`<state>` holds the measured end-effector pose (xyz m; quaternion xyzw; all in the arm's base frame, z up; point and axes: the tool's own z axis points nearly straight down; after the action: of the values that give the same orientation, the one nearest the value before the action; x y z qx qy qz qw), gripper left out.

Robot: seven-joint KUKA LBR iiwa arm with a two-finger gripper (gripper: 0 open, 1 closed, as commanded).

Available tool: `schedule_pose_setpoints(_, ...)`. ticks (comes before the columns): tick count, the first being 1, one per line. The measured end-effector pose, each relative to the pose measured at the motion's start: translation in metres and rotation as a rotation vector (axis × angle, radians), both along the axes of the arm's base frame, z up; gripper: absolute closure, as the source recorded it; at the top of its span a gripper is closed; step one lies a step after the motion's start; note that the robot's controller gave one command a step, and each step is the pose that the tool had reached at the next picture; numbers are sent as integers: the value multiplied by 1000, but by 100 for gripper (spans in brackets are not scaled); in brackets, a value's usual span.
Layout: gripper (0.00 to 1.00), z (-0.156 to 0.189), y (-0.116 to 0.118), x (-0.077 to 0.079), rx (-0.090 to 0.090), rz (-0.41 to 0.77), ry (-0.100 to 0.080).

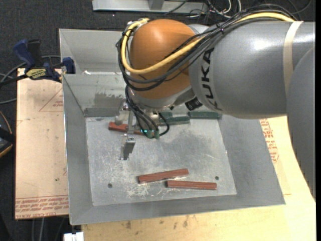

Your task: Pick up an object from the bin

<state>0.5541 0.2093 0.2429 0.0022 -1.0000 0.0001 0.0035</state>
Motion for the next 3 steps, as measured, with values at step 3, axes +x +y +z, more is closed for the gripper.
schedule_pose_setpoints(3,0,-95,-30,-36,2,122,-10)
